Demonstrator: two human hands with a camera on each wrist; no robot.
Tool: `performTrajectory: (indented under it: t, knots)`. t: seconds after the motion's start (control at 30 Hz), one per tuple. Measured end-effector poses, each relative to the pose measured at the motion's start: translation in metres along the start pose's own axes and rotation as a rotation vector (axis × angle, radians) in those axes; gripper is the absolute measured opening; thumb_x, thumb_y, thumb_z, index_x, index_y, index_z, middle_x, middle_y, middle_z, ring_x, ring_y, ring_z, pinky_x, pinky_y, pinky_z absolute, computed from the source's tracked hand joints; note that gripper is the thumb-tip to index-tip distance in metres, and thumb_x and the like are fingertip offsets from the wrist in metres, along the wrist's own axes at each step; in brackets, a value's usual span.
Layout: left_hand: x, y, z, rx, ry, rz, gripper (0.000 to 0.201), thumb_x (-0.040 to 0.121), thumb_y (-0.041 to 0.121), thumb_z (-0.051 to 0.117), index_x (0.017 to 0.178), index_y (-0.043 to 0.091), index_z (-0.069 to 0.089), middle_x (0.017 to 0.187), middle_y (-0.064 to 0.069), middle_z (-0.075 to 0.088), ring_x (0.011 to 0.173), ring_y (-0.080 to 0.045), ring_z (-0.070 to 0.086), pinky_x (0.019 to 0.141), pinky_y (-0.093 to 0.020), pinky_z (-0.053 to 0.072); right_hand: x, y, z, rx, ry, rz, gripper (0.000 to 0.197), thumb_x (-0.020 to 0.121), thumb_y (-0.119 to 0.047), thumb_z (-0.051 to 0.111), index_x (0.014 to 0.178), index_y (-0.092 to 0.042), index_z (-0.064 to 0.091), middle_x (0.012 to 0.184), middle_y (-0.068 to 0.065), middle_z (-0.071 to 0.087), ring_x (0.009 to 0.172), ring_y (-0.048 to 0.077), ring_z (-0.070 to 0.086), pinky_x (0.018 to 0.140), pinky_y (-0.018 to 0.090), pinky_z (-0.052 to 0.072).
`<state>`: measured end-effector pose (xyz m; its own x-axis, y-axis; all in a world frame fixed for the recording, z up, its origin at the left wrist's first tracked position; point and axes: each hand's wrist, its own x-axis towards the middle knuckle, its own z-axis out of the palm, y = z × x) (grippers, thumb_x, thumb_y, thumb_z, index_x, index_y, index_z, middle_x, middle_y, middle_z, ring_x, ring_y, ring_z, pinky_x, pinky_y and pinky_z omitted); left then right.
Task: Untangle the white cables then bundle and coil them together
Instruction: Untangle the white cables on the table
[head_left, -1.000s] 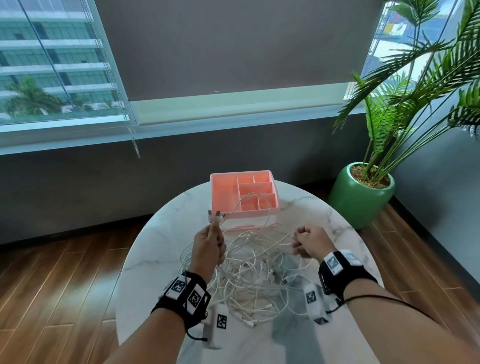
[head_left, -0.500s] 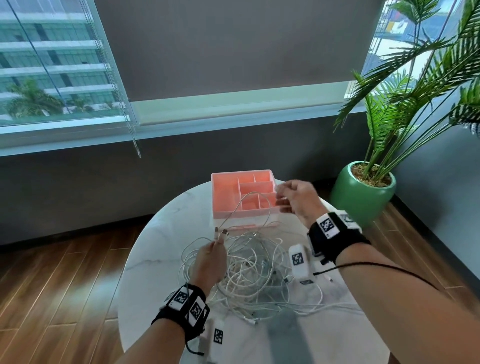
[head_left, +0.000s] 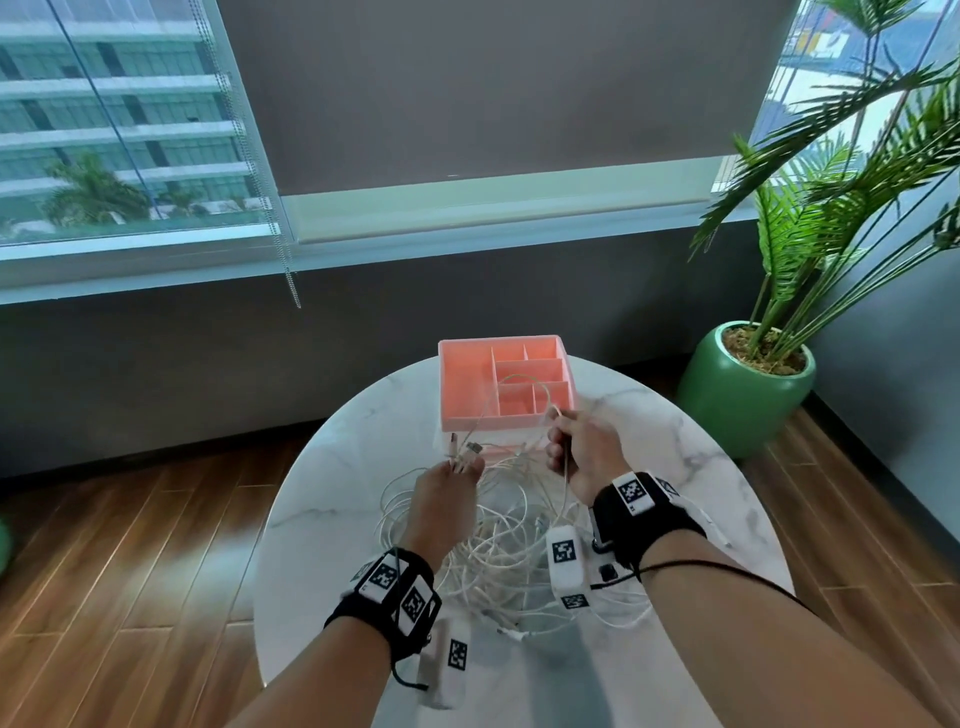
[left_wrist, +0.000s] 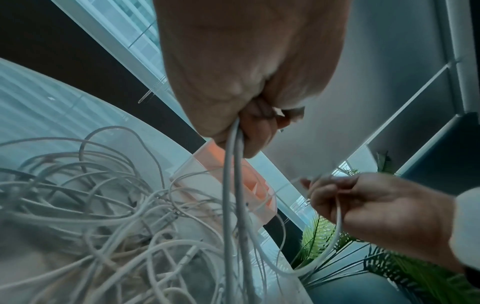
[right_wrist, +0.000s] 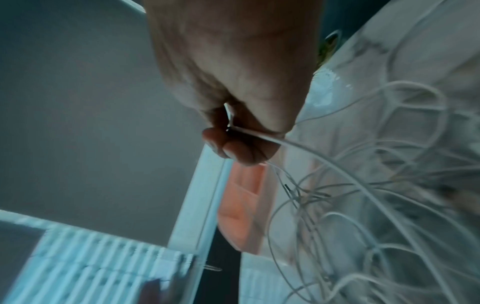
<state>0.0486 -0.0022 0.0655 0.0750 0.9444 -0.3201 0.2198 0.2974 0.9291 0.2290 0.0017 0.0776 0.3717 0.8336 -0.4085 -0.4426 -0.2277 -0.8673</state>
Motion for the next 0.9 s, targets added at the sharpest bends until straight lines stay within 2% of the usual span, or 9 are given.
performTrajectory:
  t: [0.07,0.13,0.2,0.3,0.47,0.53,0.63,0.73,0.9]
  knots:
    - [0.002,0.002,-0.001,-0.206,-0.035,-0.027,0.02,0.097,0.022,0.058,0.097,0.003,0.065,0.076,-0.009,0.055,0.054,-0.015,0.049,0.046,-0.024,0.038,-0.017,-0.025,0.01,0.035,-0.143,-0.09,0.021,0.094,0.001,0.049,0.108,-0.002,0.064,0.064,0.006,0.05,0.048,0.015,0.044,0.045,0.025,0.039]
    - [0.005,0.005,-0.001,-0.326,-0.042,-0.035,0.028,0.099,0.021,0.059,0.095,-0.006,0.065,0.07,-0.009,0.042,0.048,-0.015,0.033,0.04,-0.022,0.025,-0.037,-0.033,0.018,-0.027,-0.308,-0.164,0.023,0.094,0.002,0.052,0.113,0.001,0.065,0.069,0.011,0.056,0.054,0.018,0.049,0.051,0.028,0.042]
    - [0.001,0.018,0.001,-0.43,-0.077,-0.023,0.032,0.1,0.03,0.058,0.095,-0.002,0.066,0.066,-0.007,0.037,0.049,-0.014,0.03,0.04,-0.023,0.021,-0.054,-0.031,0.018,-0.108,-0.472,-0.214,0.023,0.093,0.006,0.054,0.107,-0.003,0.07,0.078,0.018,0.06,0.06,0.02,0.054,0.056,0.031,0.046]
    - [0.001,0.034,-0.003,-0.453,-0.145,-0.007,0.033,0.099,0.038,0.058,0.096,0.006,0.065,0.065,-0.002,0.047,0.042,-0.008,0.036,0.035,-0.02,0.024,-0.067,-0.011,0.01,-0.368,-0.583,-0.28,0.021,0.091,0.008,0.06,0.104,-0.006,0.07,0.082,0.024,0.063,0.062,0.022,0.057,0.06,0.031,0.051]
    - [0.003,0.037,-0.008,-0.388,-0.222,0.067,0.014,0.093,0.009,0.066,0.095,-0.004,0.066,0.074,-0.01,0.059,0.041,-0.007,0.031,0.033,-0.018,0.024,-0.061,0.029,-0.006,-0.433,-0.541,-0.09,0.018,0.087,0.006,0.06,0.104,0.003,0.066,0.081,0.014,0.068,0.065,0.019,0.064,0.061,0.029,0.05]
    - [-0.004,0.039,-0.007,-0.238,-0.234,0.158,0.013,0.092,0.009,0.068,0.086,-0.003,0.068,0.063,-0.005,0.056,0.041,-0.01,0.032,0.036,-0.019,0.025,-0.055,0.031,-0.006,-0.303,-0.495,0.043,0.023,0.085,-0.003,0.054,0.103,-0.002,0.068,0.087,0.012,0.068,0.073,0.023,0.064,0.063,0.031,0.049]
    - [-0.017,0.038,-0.005,-0.096,-0.314,0.273,0.018,0.091,0.004,0.069,0.073,0.006,0.068,0.046,0.012,0.052,0.038,-0.004,0.038,0.039,-0.017,0.031,-0.035,0.015,0.004,0.036,-0.379,0.148,0.041,0.095,-0.017,0.038,0.115,0.011,0.06,0.085,0.015,0.064,0.068,0.025,0.061,0.061,0.034,0.05]
    - [-0.025,0.031,-0.005,-0.071,-0.342,0.323,0.022,0.089,-0.002,0.068,0.068,0.0,0.064,0.039,0.012,0.049,0.033,0.001,0.037,0.04,-0.011,0.03,-0.017,-0.007,0.016,0.092,-0.242,0.199,0.048,0.104,-0.033,0.04,0.093,0.007,0.064,0.075,0.015,0.064,0.056,0.023,0.058,0.047,0.029,0.049]
    - [-0.029,0.018,-0.01,-0.007,-0.427,0.341,0.015,0.089,-0.002,0.069,0.074,-0.006,0.067,0.044,0.013,0.055,0.035,0.004,0.041,0.043,-0.006,0.031,-0.013,-0.023,0.034,-0.104,-0.164,0.296,0.033,0.104,-0.025,0.047,0.078,-0.006,0.056,0.046,-0.002,0.048,0.034,0.007,0.046,0.037,0.017,0.039]
